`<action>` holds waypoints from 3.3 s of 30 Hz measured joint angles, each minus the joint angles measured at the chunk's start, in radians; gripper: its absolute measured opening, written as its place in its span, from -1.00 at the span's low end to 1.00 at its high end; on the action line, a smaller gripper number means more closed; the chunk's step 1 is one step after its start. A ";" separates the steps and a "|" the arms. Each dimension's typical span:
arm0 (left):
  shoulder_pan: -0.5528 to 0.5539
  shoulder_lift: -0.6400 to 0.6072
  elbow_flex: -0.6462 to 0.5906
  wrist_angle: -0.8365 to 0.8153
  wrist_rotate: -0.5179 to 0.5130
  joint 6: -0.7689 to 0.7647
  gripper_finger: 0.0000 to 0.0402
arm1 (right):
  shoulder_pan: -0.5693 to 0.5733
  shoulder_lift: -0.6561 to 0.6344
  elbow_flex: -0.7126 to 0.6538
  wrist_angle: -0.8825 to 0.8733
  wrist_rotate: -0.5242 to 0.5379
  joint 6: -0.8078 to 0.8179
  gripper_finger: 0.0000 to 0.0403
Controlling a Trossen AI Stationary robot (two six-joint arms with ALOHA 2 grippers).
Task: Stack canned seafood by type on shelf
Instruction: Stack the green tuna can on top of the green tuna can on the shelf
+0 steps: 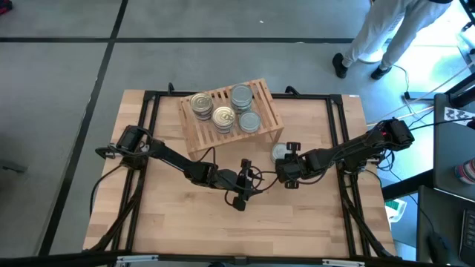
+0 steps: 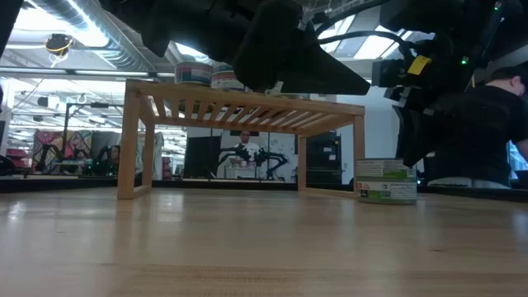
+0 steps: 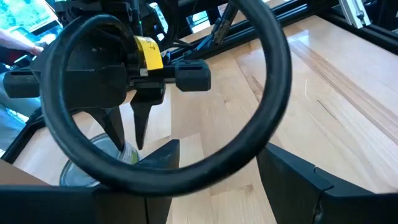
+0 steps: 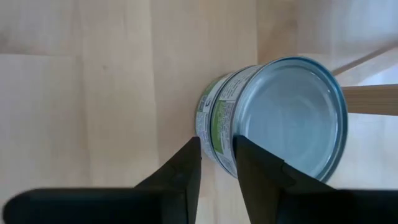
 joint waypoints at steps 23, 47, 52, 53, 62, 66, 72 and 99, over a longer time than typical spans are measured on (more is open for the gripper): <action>0.000 0.000 0.000 0.011 -0.002 0.000 0.05 | -0.001 0.000 -0.001 0.048 -0.010 0.003 -0.98; -0.033 -0.036 0.001 -0.284 -0.093 -0.074 0.05 | -0.001 0.006 -0.003 0.097 -0.173 0.041 -0.98; -0.071 -0.122 0.001 -0.488 -0.080 -0.211 0.05 | -0.001 0.005 -0.003 0.125 -0.173 0.041 -0.97; -0.079 -0.131 0.001 -0.518 -0.080 -0.212 0.05 | -0.001 0.005 -0.003 0.139 -0.174 0.041 -0.97; -0.111 -0.137 0.001 -0.727 -0.087 -0.243 0.05 | -0.001 0.004 -0.002 0.352 -0.270 0.041 -0.97; -0.102 -0.137 0.001 -0.755 -0.088 -0.291 0.05 | -0.001 0.004 -0.001 0.455 -0.275 0.041 -0.95; -0.085 -0.114 0.001 -0.755 -0.090 -0.298 0.05 | -0.001 0.006 -0.001 0.525 -0.274 0.041 -0.57; -0.092 -0.070 0.000 -0.801 -0.153 -0.268 -0.52 | 0.000 0.008 0.000 0.795 -0.275 -0.185 0.04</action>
